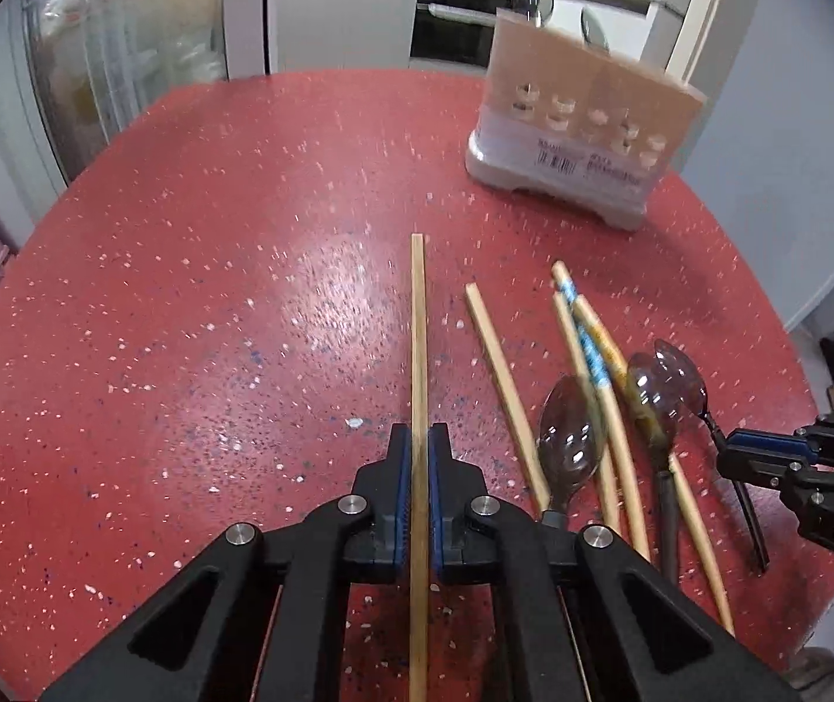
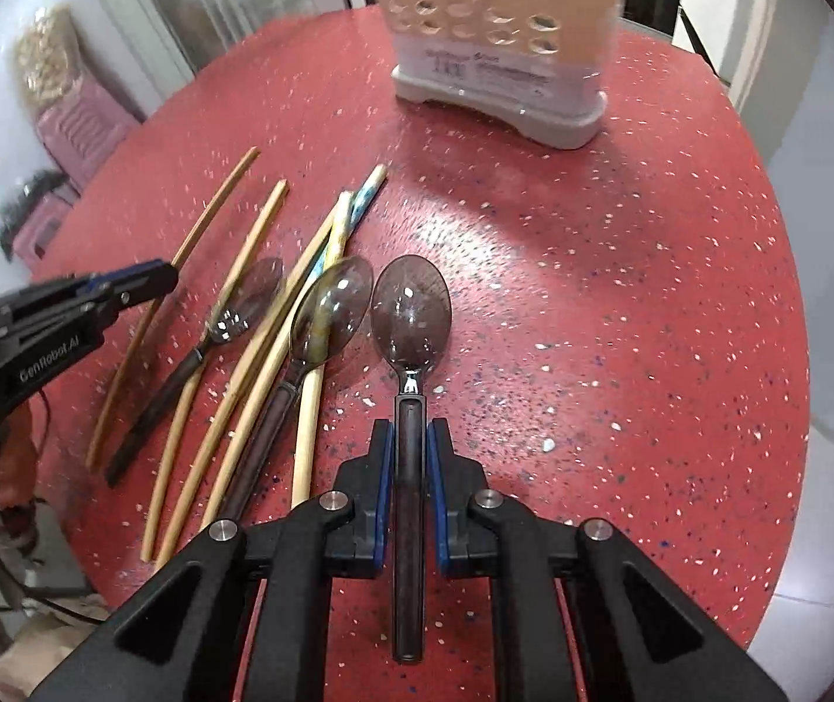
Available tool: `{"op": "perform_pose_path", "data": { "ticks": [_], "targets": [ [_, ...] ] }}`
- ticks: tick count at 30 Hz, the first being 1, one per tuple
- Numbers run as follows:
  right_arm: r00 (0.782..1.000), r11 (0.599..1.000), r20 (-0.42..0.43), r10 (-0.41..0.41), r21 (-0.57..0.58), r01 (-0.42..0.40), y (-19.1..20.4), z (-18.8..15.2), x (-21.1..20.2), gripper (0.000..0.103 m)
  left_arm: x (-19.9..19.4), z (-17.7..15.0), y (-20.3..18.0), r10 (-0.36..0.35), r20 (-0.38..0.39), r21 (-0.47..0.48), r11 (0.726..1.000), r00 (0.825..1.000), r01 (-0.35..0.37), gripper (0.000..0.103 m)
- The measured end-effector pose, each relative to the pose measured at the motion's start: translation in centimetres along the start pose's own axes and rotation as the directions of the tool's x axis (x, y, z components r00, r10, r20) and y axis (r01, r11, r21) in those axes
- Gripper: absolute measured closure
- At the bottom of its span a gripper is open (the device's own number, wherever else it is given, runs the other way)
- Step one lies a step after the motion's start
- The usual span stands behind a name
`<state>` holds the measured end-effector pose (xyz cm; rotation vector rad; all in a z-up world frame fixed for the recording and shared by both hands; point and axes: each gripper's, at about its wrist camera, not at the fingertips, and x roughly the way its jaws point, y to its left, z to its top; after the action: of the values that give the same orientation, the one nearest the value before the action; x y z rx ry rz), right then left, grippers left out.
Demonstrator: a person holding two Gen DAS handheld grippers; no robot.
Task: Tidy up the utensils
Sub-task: 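Grasp a dark-handled spoon with the right tool while the left tool grasps a wooden chopstick, then carry the spoon and chopstick up over the beige utensil holder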
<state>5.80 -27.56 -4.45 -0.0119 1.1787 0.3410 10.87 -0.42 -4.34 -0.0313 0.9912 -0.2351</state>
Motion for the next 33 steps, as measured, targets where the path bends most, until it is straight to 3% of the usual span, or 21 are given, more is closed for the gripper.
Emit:
{"op": "perform_pose_path", "data": {
  "ticks": [7,14,22,33],
  "targets": [
    [0.99,0.995,0.12,0.075,0.052,-0.081,-2.3,0.3,-3.6,0.09,-3.5,0.8,0.3,-0.036,0.108,-0.04,0.998,0.993,0.04,0.072],
    [0.969,0.991,0.221,0.113,0.047,-0.126,-1.9,2.3,-6.5,0.09,-6.3,3.5,-0.3,-0.066,0.199,-0.046,0.996,0.978,0.077,0.072],
    [0.94,0.988,0.318,0.124,0.045,-0.146,-2.9,6.0,-10.1,0.09,-8.8,9.2,-2.2,-0.101,0.313,-0.005,0.994,0.944,0.108,0.072],
    [0.899,0.981,0.419,0.126,0.081,-0.175,-5.9,13.6,-11.4,0.09,-7.8,18.6,-4.8,-0.124,0.413,0.043,0.992,0.902,0.117,0.072]
  ]
}}
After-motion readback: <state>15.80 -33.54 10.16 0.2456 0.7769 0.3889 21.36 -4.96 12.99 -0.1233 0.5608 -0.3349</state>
